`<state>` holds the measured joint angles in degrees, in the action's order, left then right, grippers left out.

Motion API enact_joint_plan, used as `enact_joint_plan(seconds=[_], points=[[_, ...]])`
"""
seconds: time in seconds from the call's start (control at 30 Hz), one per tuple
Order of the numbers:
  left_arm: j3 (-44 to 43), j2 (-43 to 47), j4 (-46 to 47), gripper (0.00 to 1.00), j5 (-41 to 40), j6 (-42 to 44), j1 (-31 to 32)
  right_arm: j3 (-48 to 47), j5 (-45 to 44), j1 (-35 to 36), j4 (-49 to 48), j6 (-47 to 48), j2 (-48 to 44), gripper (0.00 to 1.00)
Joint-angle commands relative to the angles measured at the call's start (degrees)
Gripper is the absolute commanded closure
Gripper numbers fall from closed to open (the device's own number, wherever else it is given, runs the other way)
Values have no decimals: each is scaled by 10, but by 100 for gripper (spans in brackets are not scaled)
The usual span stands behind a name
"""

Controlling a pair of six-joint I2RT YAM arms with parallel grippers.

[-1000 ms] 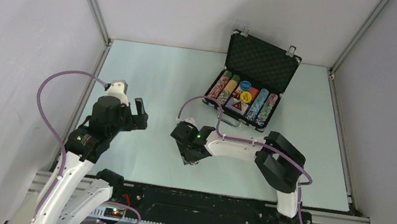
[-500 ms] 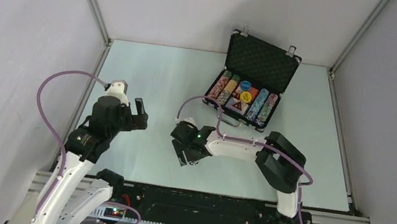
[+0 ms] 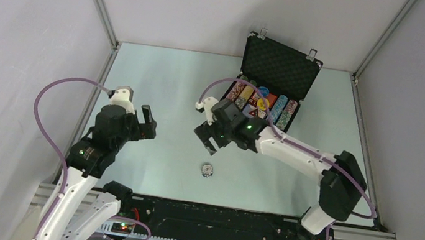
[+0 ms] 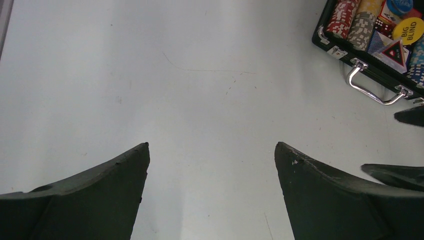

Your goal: Pack up texas hold em set

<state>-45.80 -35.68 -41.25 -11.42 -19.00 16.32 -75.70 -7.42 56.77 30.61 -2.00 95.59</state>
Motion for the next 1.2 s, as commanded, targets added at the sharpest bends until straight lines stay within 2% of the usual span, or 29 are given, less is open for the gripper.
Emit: enact_joint_plan(seconds=[0.0, 0.07, 0.13, 0.23, 0.3, 0.4, 0.57, 0.87, 1.17], points=[[1, 5, 10, 0, -7, 6, -5, 61, 227, -55, -68, 200, -72, 8], [0, 6, 10, 0, -7, 6, -6, 91, 274, -65, -75, 314, -104, 6], [0, 8, 10, 0, -6, 6, -6, 102, 312, -71, -53, 387, -125, 4], [0, 8, 10, 0, -2, 6, -6, 104, 368, -94, -20, 447, -128, 2], [0, 9, 10, 0, -2, 6, -6, 104, 410, -107, 20, 514, -123, 2], [0, 12, 10, 0, -3, 6, -5, 116, 427, -109, 62, 625, -105, 1], [0, 14, 10, 0, -4, 6, -6, 141, 427, -91, 45, 671, -59, 1], [0, 11, 10, 0, -3, 7, -5, 141, 413, -43, -53, 658, 25, 1], [1, 12, 10, 0, -2, 7, -6, 117, 400, -35, -49, 652, 63, 1]])
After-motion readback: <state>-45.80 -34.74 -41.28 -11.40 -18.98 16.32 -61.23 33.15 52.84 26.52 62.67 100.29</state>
